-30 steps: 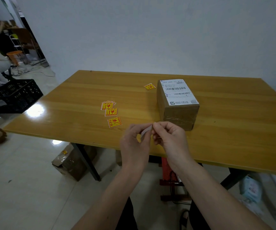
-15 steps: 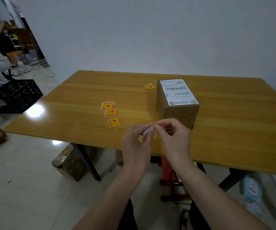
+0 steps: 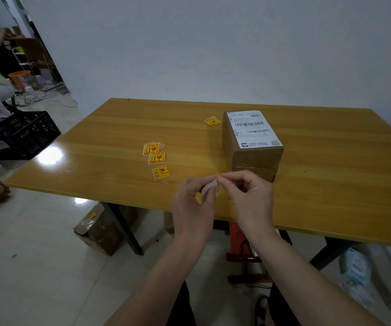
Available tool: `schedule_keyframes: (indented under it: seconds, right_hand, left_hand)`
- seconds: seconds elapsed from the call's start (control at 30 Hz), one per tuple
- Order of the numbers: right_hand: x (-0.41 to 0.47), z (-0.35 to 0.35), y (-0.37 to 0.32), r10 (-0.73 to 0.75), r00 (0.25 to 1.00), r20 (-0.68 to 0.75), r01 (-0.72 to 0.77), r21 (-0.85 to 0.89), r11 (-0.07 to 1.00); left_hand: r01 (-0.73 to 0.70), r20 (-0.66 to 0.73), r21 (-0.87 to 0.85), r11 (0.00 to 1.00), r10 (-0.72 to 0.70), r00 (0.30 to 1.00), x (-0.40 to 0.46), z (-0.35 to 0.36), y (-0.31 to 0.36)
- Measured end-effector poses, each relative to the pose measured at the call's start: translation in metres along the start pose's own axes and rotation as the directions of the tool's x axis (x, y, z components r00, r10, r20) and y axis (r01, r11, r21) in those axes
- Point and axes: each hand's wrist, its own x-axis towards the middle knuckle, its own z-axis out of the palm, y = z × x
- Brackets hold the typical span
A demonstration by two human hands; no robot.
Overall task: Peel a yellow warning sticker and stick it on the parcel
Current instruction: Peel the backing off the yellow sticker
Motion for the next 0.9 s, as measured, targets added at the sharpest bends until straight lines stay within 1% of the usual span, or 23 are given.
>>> schedule_keyframes:
  seconds: [0.2,0.4,0.47,0.53,0.6,0.63,0.73,0.9]
  right_hand:
    - [-0.0010,0.0005,-0.0006,0.035,0.999,0.003,-0.035,0.023,0.999]
    - [-0.0033,0.0017,0.0020,0.006,0.998,0.065,-0.004,-0.033,0.999]
    - [-0.0036,0.0013,0.0011,0.066,0.995,0.071,-0.068,0.018,0.998]
    - [-0.0033,-0.0010,-0.0009,0.184,0.976,0.113,-0.198,0.131,0.971]
    - [-0.0022,-0.0035,-0.0023,0.299,0.934,0.195,-0.344,0.269,0.900]
    - [-0.0018,-0.0043,-0.0026,0.335,0.914,0.226,-0.394,0.313,0.864]
    - [-0.0012,-0.0047,-0.0029,0.388,0.882,0.268,-0.465,0.351,0.813]
    - [-0.0029,-0.0058,-0.0049,0.406,0.859,0.312,-0.503,0.368,0.782]
  left_hand:
    - [-0.021,-0.025,0.010,1.000,0.022,0.999,-0.0001,-0.0002,-0.0021]
    - [-0.006,-0.057,0.016,1.000,0.007,0.998,0.0033,-0.0015,-0.0013]
    - [0.013,-0.076,0.021,1.000,-0.012,0.997,0.0047,-0.0011,-0.0014]
    - [0.012,-0.093,0.033,0.999,-0.009,0.996,0.0056,-0.0006,-0.0013]
    - [-0.014,-0.101,0.065,0.998,0.020,0.995,0.0055,-0.0006,-0.0029]
    - [-0.023,-0.101,0.078,0.997,0.031,0.994,0.0052,-0.0004,-0.0039]
    - [-0.027,-0.098,0.088,0.996,0.036,0.995,0.0044,0.0007,-0.0057]
    - [-0.060,-0.096,0.112,0.992,0.071,0.993,0.0044,0.0014,-0.0044]
